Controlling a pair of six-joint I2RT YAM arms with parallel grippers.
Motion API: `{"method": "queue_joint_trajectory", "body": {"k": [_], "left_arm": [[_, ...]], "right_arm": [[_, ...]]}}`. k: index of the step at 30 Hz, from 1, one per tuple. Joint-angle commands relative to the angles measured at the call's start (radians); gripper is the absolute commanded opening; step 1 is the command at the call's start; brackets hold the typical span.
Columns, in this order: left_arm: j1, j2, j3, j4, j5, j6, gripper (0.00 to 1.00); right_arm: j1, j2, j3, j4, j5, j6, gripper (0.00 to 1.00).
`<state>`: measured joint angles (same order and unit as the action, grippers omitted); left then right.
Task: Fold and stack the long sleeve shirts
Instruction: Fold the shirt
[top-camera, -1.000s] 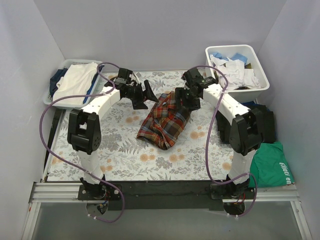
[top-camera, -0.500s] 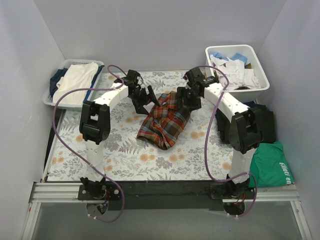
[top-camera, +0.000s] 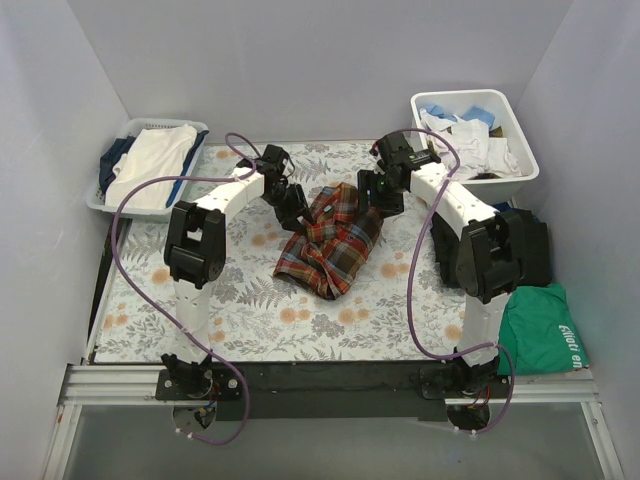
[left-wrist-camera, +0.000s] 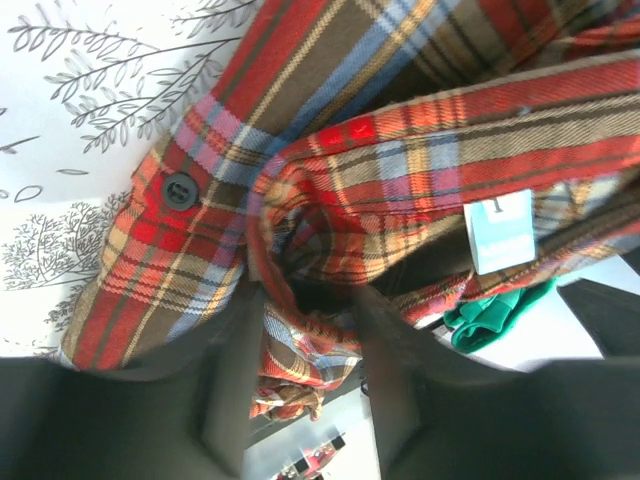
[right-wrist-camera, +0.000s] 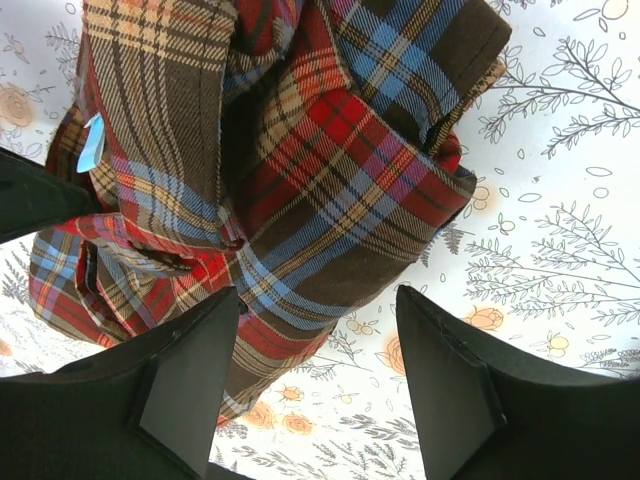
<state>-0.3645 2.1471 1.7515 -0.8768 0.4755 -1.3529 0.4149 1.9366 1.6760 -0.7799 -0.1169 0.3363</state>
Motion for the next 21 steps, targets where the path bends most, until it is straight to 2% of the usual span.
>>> {"method": "queue_joint_trajectory", "body": {"k": [1,3,4,6,13,17,21], "left_arm": [[-0.002,-0.027,0.026,-0.045,-0.017,0.014,0.30],[-0.002,-0.041,0.006,-0.051,-0.012,0.020,0.21],[-0.002,-0.046,-0.013,-0.054,-0.017,0.023,0.09],[-0.002,-0.065,-0.030,-0.066,-0.029,0.028,0.00],[-0.002,-0.229,-0.075,-0.111,-0.100,0.017,0.00],[-0.002,-0.317,-0.089,-0.079,-0.061,-0.009,0.00],[-0.002,-0.346,-0.079,-0.114,-0.052,-0.008,0.00]], "right_arm": [[-0.011,0.005,0.045,0.022,-0.024,-0.016,0.72],[-0.013,0.007,0.045,0.024,-0.029,-0.016,0.70],[-0.014,0.009,0.050,0.024,-0.032,-0.016,0.70],[-0.016,0.010,0.054,0.025,-0.035,-0.019,0.70],[-0.016,0.035,0.102,0.033,-0.056,-0.020,0.70],[-0.016,0.073,0.145,0.033,-0.079,-0.022,0.70],[-0.016,0.131,0.169,0.033,-0.116,-0.026,0.68]]}}
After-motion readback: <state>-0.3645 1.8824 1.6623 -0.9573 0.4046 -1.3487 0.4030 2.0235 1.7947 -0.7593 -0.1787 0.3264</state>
